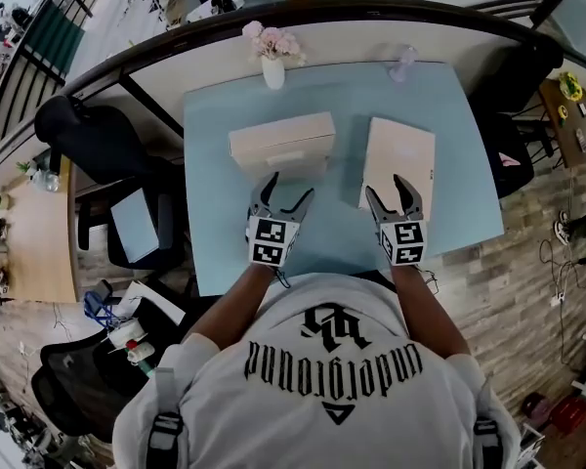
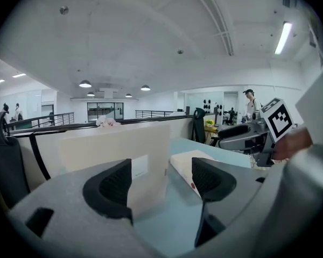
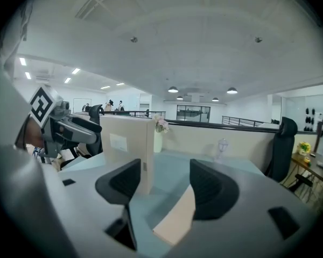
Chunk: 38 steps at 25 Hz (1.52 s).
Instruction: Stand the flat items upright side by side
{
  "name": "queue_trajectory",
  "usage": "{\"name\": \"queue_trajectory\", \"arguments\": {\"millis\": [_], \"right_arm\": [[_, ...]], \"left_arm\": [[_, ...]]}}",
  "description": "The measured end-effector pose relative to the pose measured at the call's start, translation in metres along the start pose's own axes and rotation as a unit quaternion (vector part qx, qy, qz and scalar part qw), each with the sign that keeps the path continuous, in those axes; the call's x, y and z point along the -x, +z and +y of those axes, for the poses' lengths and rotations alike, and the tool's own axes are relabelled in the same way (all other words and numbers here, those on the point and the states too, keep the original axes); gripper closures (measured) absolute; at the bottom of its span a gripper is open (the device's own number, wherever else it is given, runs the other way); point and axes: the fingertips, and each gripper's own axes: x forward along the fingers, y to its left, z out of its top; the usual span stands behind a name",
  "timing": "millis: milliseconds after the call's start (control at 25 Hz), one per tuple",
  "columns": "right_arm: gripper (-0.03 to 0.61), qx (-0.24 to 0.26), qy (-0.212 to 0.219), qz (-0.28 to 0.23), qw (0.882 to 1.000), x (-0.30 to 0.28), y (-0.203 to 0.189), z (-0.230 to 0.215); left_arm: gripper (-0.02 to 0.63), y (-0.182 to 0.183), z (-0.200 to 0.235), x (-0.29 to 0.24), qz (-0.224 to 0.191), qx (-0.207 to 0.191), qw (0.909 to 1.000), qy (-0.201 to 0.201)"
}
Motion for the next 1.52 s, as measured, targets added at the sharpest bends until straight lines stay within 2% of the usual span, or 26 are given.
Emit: {"name": "queue_trajectory", "arguments": {"millis": [440, 520, 640, 760, 1000, 1160, 1280, 1400, 1520], "right_arm": [[0.288, -0.042, -0.041, 0.036, 0.998, 0.025, -0.050, -0.119], [0.288, -0.048, -0.038, 0.047, 0.997, 0.023, -0.060, -0.141], [0.281, -0.057, -0.019, 0.086, 0.994, 0.016, -0.086, -0.169], [0.276, -0.083, 0.006, 0.132, 0.988, 0.003, -0.117, -0.192], [0.264, -0.152, 0.053, 0.212, 0.964, -0.022, -0.180, -0.220], [0.258, -0.198, 0.073, 0.244, 0.946, -0.043, -0.213, -0.231], [0.253, -0.237, 0.084, 0.263, 0.932, -0.057, -0.233, -0.238], [0.252, -0.276, 0.094, 0.281, 0.914, -0.067, -0.249, -0.243], [0.253, -0.314, 0.118, 0.297, 0.894, -0.073, -0.260, -0.237]], "left_arm": [[0.259, 0.035, -0.114, -0.103, 0.017, -0.027, 0.9952, -0.092], [0.258, 0.029, -0.135, -0.127, 0.040, -0.030, 0.9927, -0.110], [0.252, 0.004, -0.167, -0.164, 0.104, -0.027, 0.9832, -0.147], [0.249, -0.026, -0.181, -0.197, 0.162, -0.018, 0.9739, -0.158], [0.242, -0.077, -0.165, -0.258, 0.241, 0.035, 0.9613, -0.128], [0.238, -0.106, -0.155, -0.287, 0.281, 0.107, 0.9456, -0.123], [0.232, -0.128, -0.151, -0.301, 0.308, 0.142, 0.9327, -0.121], [0.226, -0.144, -0.154, -0.310, 0.328, 0.164, 0.9212, -0.131], [0.249, -0.149, -0.157, -0.312, 0.337, 0.175, 0.9128, -0.150]]}}
